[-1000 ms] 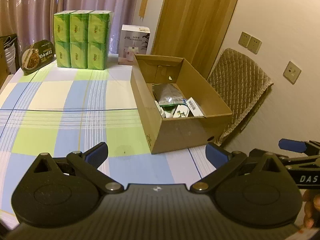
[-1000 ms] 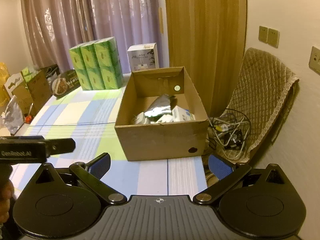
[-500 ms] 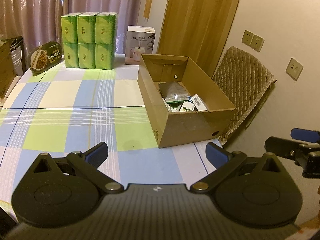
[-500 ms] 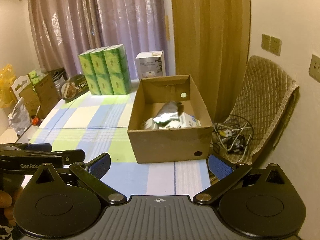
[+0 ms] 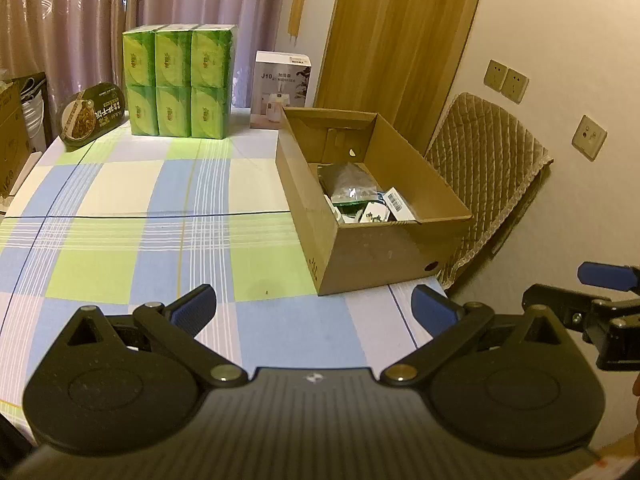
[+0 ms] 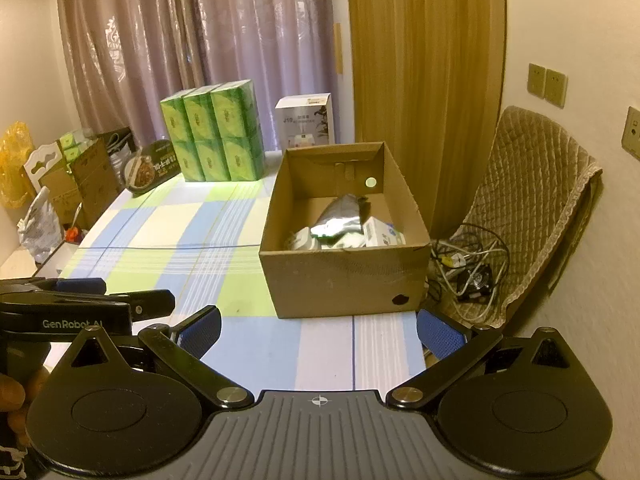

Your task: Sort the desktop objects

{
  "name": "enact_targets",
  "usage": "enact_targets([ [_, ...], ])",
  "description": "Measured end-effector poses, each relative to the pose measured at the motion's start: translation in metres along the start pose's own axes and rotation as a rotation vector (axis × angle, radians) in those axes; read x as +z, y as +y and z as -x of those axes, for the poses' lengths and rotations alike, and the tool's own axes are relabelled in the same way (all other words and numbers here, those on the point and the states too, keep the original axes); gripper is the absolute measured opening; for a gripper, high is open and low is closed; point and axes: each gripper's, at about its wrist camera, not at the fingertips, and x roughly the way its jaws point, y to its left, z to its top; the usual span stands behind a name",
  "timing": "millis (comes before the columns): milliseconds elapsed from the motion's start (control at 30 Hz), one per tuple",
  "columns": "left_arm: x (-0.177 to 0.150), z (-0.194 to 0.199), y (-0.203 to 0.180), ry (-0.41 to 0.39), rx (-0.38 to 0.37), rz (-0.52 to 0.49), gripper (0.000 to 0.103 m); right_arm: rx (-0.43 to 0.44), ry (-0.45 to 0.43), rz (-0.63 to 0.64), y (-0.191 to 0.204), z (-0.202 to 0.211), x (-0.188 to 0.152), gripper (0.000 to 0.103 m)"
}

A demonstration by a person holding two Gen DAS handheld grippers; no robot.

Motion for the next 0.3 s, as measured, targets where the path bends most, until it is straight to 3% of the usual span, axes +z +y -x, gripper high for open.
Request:
enact_targets([
  [300,-0.0006,0.0001,-0.0017,-0.021,0.015,-0.015,0.102,0.002,0.002,0.000,-0.0001,-0.0018,-0.0012,0.101],
])
